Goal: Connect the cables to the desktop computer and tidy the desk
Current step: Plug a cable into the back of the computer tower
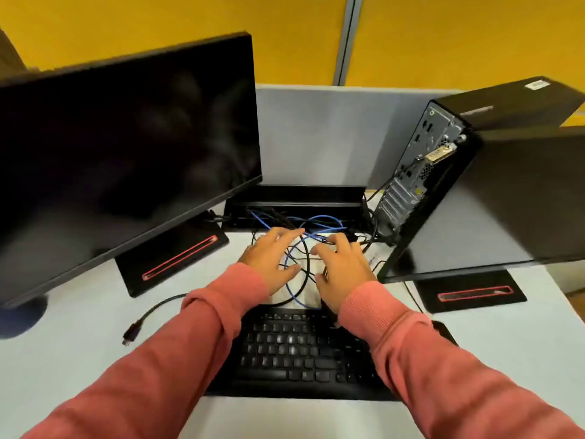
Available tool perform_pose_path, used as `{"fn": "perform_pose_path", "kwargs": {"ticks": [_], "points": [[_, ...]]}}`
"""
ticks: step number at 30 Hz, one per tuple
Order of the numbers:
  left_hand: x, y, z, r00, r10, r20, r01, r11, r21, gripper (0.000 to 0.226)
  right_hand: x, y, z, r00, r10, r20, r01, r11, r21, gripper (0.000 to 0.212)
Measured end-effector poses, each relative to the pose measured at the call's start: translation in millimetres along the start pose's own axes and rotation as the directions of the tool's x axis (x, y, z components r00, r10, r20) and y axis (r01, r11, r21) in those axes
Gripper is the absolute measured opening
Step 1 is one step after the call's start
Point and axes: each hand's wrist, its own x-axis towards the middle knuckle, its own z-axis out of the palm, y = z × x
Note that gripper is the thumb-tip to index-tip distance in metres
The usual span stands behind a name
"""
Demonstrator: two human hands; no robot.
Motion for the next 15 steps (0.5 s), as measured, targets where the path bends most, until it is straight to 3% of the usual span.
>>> {"fn": "perform_pose_path", "kwargs": {"ticks": [4, 7, 10, 15], "points": [[10.3, -6.4, 26.3, 0.989, -0.146, 0.006, 0.145, 0.974, -0.175, 0.075, 13.6, 15.1, 27.7, 0.989, 0.143, -0.044, -0.142, 0.989, 0.036, 0.046], [16.6, -13.8, 40.9, 0.974, -0.198, -0.111, 0.161, 0.948, -0.276, 0.048, 24.8, 27.5, 49.0, 0.989, 0.129, -0.077, -0.11, 0.971, 0.21, 0.045], [24.2, -26.7, 54.3, 0.952, -0.203, -0.23, 0.107, 0.922, -0.371, 0.021, 36.4, 35.7, 68.4, 0.984, 0.07, -0.165, -0.013, 0.947, 0.321, 0.05], [25.4, -32.3, 59.6, 0.913, -0.137, -0.383, -0.085, 0.857, -0.509, 0.023, 46.3, 40.9, 83.8, 0.941, -0.006, -0.337, 0.128, 0.931, 0.342, 0.04]]}}
